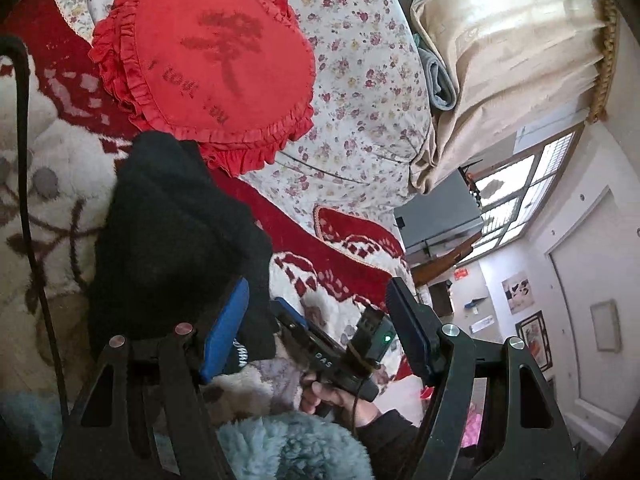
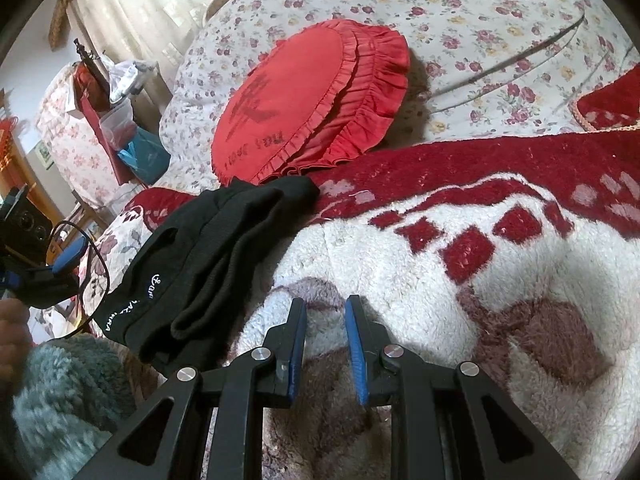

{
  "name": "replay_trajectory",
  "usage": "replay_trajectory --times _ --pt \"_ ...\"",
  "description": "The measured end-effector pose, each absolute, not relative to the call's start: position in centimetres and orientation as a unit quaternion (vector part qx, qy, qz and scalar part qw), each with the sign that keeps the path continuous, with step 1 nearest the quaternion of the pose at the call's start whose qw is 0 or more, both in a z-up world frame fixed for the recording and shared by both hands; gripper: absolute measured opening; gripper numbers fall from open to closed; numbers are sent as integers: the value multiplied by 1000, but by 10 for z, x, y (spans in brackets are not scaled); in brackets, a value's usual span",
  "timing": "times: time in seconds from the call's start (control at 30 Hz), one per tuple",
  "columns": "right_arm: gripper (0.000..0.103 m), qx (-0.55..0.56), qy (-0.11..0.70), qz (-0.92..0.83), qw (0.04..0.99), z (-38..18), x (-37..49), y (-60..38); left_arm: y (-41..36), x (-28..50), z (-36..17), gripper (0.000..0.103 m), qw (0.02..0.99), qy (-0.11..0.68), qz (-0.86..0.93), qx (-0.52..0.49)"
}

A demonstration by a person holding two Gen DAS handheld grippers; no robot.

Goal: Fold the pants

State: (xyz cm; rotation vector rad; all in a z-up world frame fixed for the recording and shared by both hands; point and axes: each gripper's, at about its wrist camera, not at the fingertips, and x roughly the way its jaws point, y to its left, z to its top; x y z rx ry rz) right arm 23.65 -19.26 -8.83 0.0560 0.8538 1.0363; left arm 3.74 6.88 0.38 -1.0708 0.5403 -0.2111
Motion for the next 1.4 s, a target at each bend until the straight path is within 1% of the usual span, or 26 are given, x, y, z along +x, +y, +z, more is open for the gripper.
replay_trajectory --times 0.13,0.4,0.73,0.77,0.83,0.87,0.9,0.97,1.0,1.03,1.07,1.13,1.2,1.27,1.3,1.4 --pt "19 27 396 480 782 -88 237 -193 77 34 0 70 815 252 -93 -513" --pt "19 43 397 488 776 -90 240 -196 70 37 4 70 829 260 -72 -490" --pt "19 29 392 484 782 -87 237 -195 34 42 14 71 851 282 -29 -442" --pt "19 24 396 481 782 -86 236 -193 30 41 17 72 854 282 -23 -436" --pt "23 13 421 468 777 -78 238 -187 23 40 20 80 858 281 -13 -430" --pt "24 15 439 458 773 -74 239 -186 18 39 21 81 861 280 -5 -424" --pt "25 25 462 441 769 -66 242 -185 14 39 22 82 863 281 0 -420" --pt "26 45 479 418 771 -51 242 -187 6 36 20 82 868 281 15 -409" --pt "27 57 476 405 779 -38 239 -189 4 34 19 82 867 281 21 -410" --pt "33 71 471 390 788 -25 235 -190 4 31 19 82 866 279 25 -414" --pt "36 81 469 370 798 -15 231 -191 5 26 20 82 868 269 36 -415" --pt "37 112 465 314 820 -2 217 -193 10 13 26 82 878 243 75 -404" --pt "37 159 460 309 817 -2 198 -190 18 2 29 82 885 236 114 -384" --pt "37 182 439 319 820 -6 181 -187 29 -9 30 82 884 236 145 -375" --pt "37 185 426 328 823 -10 171 -186 33 -14 30 82 884 237 155 -371" --pt "37 186 424 338 820 -19 162 -182 44 -25 31 82 890 243 184 -339"
